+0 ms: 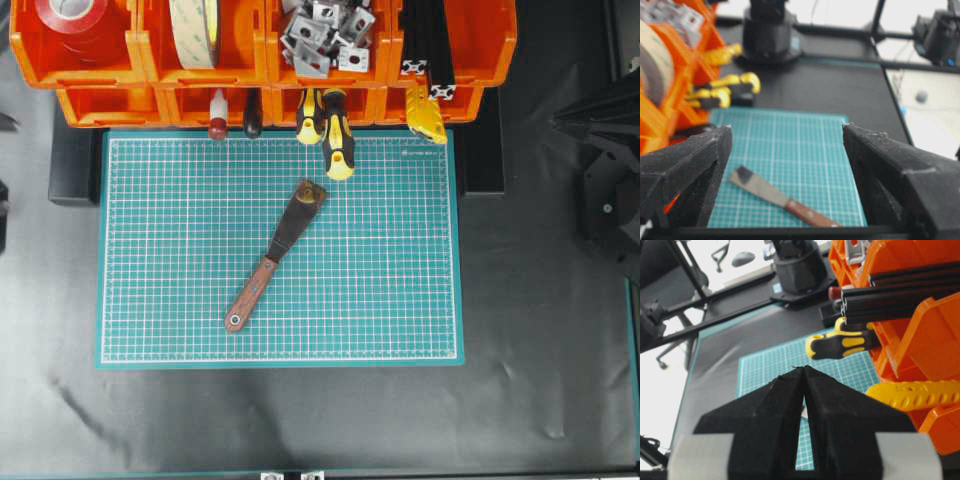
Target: Pick scraper from container rack with left arm.
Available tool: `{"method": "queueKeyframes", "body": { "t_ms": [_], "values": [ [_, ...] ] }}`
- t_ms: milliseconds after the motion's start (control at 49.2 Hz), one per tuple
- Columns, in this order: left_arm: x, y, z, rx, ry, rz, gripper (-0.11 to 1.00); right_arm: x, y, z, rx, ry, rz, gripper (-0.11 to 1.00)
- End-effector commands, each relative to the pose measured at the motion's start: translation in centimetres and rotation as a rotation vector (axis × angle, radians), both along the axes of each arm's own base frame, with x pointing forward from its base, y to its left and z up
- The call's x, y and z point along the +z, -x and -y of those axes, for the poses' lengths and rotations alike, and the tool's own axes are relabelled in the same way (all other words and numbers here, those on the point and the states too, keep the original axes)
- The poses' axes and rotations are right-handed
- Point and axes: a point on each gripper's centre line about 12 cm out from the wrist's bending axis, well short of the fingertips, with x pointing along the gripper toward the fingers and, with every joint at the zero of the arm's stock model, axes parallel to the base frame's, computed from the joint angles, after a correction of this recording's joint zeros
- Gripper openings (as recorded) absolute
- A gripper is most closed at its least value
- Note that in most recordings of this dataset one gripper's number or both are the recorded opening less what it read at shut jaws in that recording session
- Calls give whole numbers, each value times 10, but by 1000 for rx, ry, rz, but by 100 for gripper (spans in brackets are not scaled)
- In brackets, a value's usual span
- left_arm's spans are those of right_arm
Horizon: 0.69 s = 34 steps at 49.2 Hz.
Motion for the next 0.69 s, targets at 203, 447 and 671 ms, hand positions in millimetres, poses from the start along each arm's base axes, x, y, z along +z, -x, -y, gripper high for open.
{"method": "queueKeyframes", "body": {
  "t_ms": [203, 447, 671],
  "values": [
    [-5, 10, -17, 75, 8, 27, 86, 21, 2, 0, -2, 8, 55, 1],
    [-5, 14, -20, 85, 19, 44, 86, 25, 5, 1, -11, 9, 69, 1],
    [-7, 16, -22, 96, 17, 37, 86, 24, 4, 1, -11, 8, 64, 1]
  ]
}}
